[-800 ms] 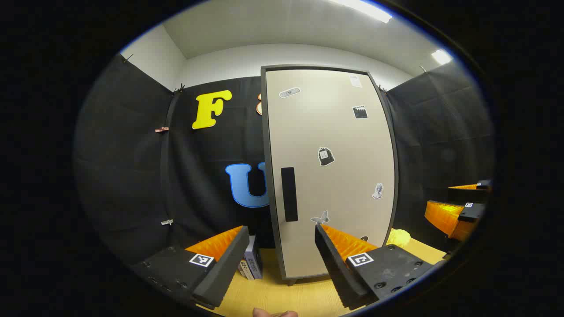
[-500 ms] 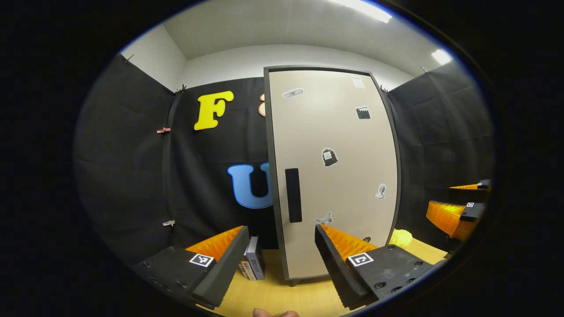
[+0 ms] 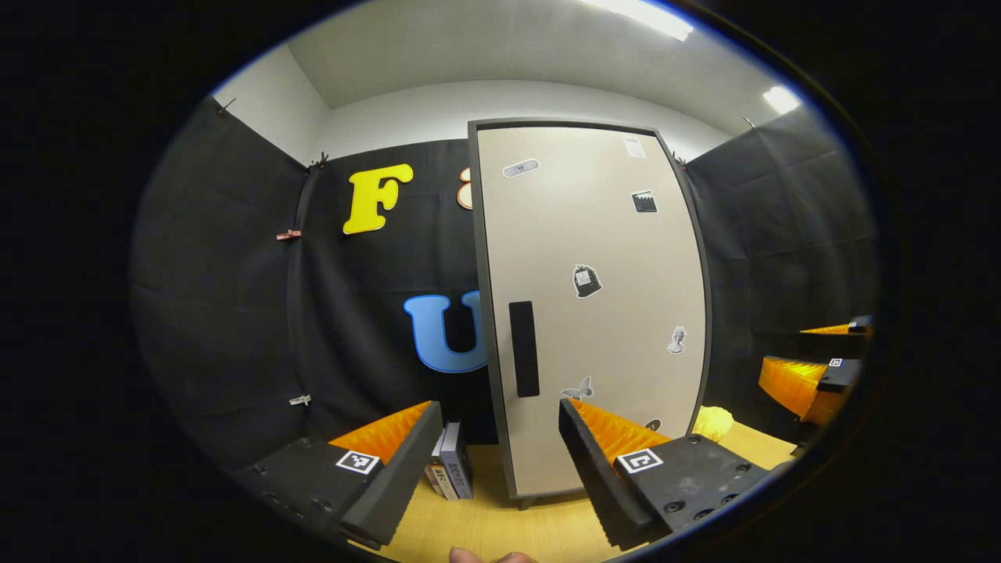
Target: Open the cabinet door with the right hand, grasp the bottle in the cabinet with the left hand and place it on the coaster, then close the cabinet door with the right hand.
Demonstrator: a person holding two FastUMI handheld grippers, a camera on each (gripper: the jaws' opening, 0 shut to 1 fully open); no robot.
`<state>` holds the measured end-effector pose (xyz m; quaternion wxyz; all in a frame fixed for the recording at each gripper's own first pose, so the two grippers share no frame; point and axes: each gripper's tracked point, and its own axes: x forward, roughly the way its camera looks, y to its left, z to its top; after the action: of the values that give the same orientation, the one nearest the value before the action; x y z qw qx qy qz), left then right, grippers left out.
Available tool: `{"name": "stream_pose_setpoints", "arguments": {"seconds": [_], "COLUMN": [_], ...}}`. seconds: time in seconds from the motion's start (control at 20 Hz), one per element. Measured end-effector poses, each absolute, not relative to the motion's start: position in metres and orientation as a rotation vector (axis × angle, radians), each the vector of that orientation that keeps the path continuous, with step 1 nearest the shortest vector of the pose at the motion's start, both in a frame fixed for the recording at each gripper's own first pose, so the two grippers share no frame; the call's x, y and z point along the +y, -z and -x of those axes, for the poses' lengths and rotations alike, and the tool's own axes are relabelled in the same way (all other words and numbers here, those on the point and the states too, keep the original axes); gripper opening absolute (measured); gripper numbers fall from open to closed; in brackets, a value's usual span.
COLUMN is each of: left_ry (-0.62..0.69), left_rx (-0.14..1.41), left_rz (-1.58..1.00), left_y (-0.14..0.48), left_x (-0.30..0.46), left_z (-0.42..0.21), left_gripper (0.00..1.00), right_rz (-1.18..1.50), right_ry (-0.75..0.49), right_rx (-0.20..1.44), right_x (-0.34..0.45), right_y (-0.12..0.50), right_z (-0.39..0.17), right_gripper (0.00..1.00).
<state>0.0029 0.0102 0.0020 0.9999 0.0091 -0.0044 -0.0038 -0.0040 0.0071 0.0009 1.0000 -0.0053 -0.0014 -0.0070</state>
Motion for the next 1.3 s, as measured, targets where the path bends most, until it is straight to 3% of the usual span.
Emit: {"name": "stream_pose_setpoints", "arguments": {"seconds": [0.8, 1.3], "left_ry": [0.008, -0.038], "left_rx": [-0.014, -0.009], "left_rz": [-0.033, -0.014], "left_y": [-0.002, 0.008], "left_x": [0.016, 0.062], "left_z": [-0.007, -0.001], "left_gripper": [0.98, 0.98], "right_rz": [0.015, -0.013], "right_ry": [0.018, -0.097], "right_rx": [-0.005, -0.016], "right_x": [0.013, 0.074], "right_y": [-0.002, -0.009], "right_z": [0.001, -0.021], "right_gripper": [0.98, 0.97]}}
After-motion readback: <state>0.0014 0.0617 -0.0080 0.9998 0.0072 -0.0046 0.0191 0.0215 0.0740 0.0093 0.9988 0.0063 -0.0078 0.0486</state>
